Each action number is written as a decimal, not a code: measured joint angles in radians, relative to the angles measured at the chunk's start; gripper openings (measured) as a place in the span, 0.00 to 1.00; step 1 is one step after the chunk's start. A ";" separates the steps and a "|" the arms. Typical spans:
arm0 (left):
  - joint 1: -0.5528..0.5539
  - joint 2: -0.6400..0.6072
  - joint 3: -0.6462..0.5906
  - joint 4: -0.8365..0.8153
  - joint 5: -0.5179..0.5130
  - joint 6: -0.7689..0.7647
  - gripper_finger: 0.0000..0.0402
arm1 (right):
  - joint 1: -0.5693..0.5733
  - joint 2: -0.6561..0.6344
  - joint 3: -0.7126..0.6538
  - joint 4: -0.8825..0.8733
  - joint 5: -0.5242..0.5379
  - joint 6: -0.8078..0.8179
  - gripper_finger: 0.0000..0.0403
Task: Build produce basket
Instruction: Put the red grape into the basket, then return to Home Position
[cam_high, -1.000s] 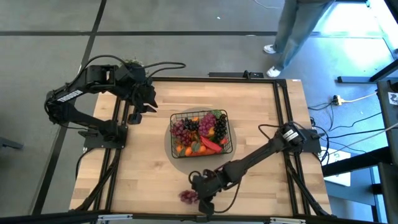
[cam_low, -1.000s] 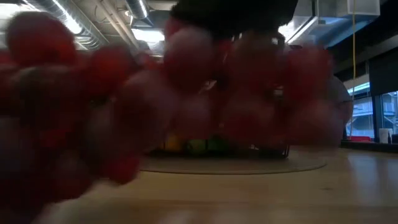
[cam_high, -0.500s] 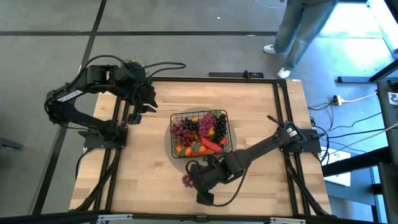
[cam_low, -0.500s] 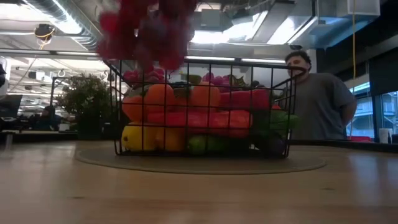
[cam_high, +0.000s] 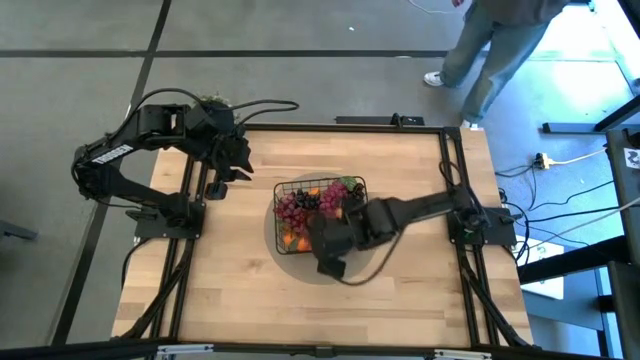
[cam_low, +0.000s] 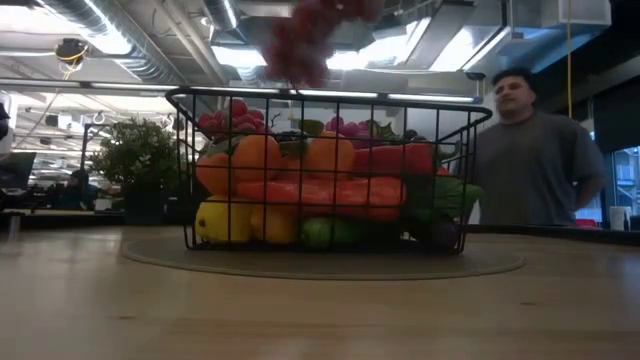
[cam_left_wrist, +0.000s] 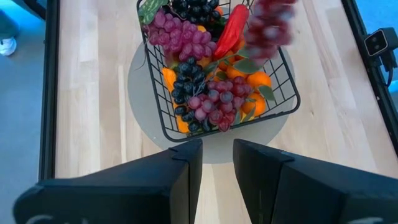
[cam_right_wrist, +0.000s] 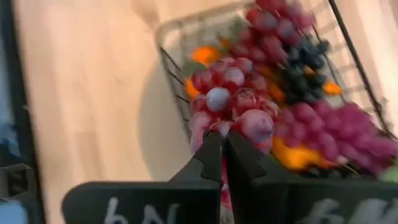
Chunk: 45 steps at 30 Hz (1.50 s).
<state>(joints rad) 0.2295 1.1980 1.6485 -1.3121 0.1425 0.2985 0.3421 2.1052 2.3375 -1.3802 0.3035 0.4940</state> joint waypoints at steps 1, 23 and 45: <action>0.000 0.000 0.000 0.000 0.000 0.000 0.19 | -0.014 0.000 -0.001 -0.018 -0.010 -0.023 0.00; 0.000 0.000 0.000 0.003 0.000 -0.009 0.19 | -0.175 0.006 -0.218 0.040 -0.232 -0.243 0.00; 0.001 0.000 0.000 0.002 -0.004 -0.010 0.19 | -0.209 0.006 -0.191 -0.009 -0.361 -0.260 0.29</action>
<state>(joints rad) 0.2306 1.1980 1.6485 -1.3097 0.1384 0.2882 0.1333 2.1113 2.1470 -1.3897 -0.0579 0.2340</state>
